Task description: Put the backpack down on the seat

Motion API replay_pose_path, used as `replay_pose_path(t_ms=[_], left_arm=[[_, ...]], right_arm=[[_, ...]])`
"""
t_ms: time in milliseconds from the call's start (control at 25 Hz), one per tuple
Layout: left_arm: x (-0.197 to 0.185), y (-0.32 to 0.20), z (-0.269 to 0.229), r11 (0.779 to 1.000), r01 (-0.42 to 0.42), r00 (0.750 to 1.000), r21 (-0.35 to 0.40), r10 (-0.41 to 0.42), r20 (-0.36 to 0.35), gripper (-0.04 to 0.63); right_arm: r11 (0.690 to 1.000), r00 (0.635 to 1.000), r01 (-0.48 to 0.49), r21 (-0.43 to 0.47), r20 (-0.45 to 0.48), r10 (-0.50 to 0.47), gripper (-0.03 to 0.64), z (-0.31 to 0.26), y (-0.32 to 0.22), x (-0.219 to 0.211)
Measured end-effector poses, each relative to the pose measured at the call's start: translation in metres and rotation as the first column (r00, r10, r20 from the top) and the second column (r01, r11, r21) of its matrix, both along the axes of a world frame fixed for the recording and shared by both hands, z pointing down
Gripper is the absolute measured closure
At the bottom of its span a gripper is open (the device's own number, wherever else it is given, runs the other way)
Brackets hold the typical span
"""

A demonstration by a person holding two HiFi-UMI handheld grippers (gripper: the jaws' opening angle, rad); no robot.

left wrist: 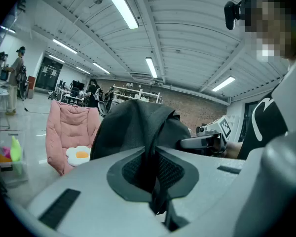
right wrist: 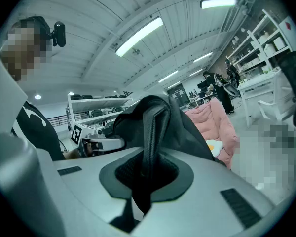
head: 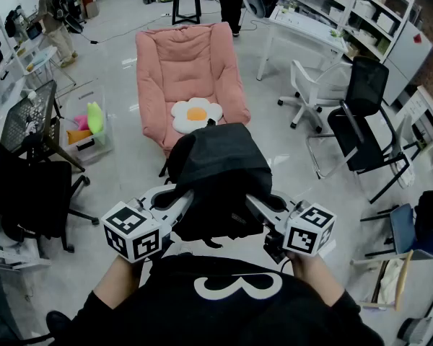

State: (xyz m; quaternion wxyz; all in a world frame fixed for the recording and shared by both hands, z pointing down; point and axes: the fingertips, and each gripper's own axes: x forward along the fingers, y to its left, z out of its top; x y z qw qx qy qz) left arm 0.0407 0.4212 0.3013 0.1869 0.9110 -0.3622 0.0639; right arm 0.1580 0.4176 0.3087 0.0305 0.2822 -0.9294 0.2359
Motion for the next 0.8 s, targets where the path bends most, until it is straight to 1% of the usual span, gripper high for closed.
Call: replay_pose_path(t_ms=[240, 400, 600, 800], left_arm=[[0.002, -0.005, 0.009, 1.0, -0.008, 1.0, -0.006, 0.008, -0.018, 0.577], [0.002, -0.022, 0.024, 0.999, -0.023, 1.0, -0.027, 0.022, -0.02, 0.577], [-0.001, -0.064, 0.044, 0.996, -0.055, 0.998, -0.076, 0.053, -0.022, 0.577], [-0.012, -0.124, 0.058, 0.989, -0.08, 0.997, -0.123, 0.077, -0.031, 0.577]], right_arm=[[1.0, 1.0, -0.009, 0.011, -0.012, 0.009, 0.583, 0.007, -0.006, 0.003], [1.0, 1.0, -0.026, -0.017, -0.014, 0.026, 0.583, 0.023, -0.024, 0.003], [0.995, 0.998, -0.062, -0.081, -0.01, 0.062, 0.583, 0.043, -0.062, 0.001], [0.986, 0.995, -0.1, -0.132, -0.008, 0.1, 0.583, 0.056, -0.116, -0.01]])
